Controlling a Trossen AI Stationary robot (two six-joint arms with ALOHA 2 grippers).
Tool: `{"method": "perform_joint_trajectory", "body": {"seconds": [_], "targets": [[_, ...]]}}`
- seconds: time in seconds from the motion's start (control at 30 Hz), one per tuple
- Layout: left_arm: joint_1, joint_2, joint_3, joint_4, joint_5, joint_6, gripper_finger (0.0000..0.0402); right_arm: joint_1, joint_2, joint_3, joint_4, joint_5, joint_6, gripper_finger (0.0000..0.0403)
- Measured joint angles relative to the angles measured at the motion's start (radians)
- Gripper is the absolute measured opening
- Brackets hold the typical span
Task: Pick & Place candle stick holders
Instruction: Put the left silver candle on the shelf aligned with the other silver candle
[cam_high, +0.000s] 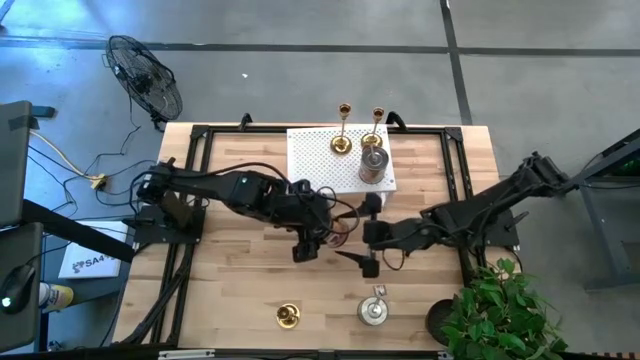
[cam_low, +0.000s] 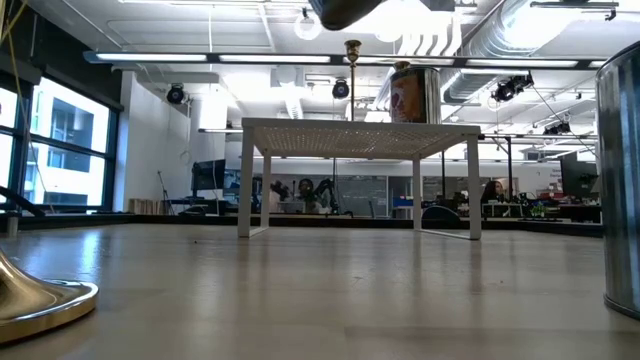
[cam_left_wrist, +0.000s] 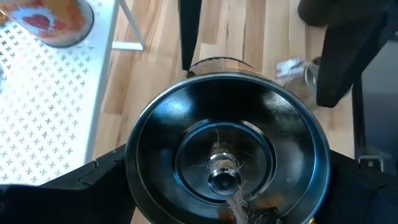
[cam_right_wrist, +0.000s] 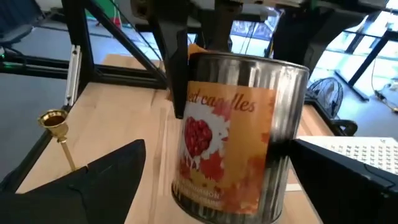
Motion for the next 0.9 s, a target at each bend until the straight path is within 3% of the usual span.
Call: {"method": "perform_joint_trajectory", "body": {"seconds": [0.2, 0.43, 0.9], "targets": [[0.000, 0.000, 0.000, 0.006, -0.001, 0.003, 0.0351, -0.033, 0.053, 0.033, -0.013, -0.009, 0.028, 0.0391], [0.000, 0.000, 0.000, 0.022, -0.003, 0.032, 0.0351, -0.081, 0.081, 0.033, 0.001, -0.106, 0.063, 0.0389], [0.000, 0.000, 0.000, 0.020, -0.004, 0.039, 0.0351, -0.085, 0.080, 0.033, 0.004, -0.119, 0.058, 0.0354]]}}
